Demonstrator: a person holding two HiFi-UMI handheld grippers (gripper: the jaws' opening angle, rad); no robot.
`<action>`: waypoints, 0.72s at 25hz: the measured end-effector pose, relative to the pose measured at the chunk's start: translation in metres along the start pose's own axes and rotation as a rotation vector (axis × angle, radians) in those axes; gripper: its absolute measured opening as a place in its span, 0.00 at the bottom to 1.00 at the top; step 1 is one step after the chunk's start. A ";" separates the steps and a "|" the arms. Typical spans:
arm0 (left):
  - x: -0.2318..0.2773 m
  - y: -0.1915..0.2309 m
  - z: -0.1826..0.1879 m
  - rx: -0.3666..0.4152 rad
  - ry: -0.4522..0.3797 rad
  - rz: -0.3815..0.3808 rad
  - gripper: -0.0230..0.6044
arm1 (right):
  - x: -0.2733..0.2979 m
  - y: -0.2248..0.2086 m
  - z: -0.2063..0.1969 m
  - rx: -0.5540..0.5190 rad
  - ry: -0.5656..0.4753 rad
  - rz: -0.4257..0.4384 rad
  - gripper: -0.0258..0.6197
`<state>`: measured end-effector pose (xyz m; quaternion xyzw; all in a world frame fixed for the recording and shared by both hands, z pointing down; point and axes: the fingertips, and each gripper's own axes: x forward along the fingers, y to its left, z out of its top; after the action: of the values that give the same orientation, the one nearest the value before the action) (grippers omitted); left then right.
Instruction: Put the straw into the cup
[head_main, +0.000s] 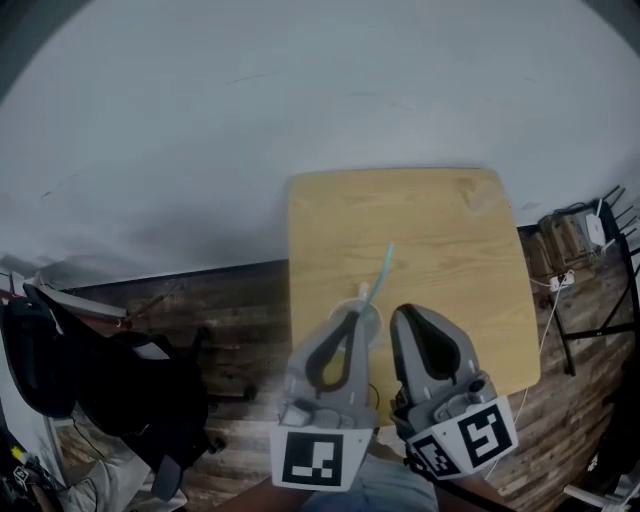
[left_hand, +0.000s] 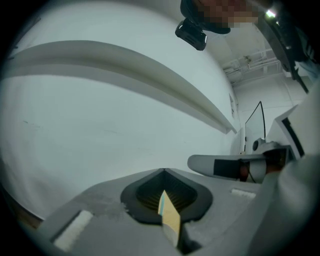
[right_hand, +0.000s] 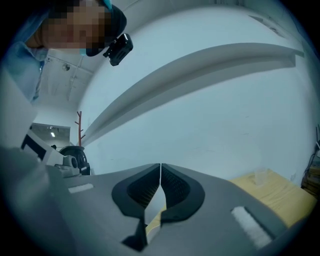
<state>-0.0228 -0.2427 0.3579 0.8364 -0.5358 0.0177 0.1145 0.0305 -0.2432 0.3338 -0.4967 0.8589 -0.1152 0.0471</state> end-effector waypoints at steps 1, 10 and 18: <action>-0.001 -0.002 0.005 0.014 -0.014 0.000 0.06 | 0.000 0.002 0.006 -0.009 -0.017 0.010 0.05; -0.021 -0.019 0.060 0.084 -0.133 0.026 0.06 | -0.016 0.020 0.059 -0.084 -0.113 0.062 0.05; -0.028 -0.033 0.083 0.104 -0.185 0.034 0.06 | -0.025 0.026 0.082 -0.145 -0.154 0.081 0.05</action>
<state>-0.0126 -0.2218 0.2675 0.8301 -0.5565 -0.0298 0.0205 0.0369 -0.2211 0.2471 -0.4711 0.8782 -0.0125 0.0814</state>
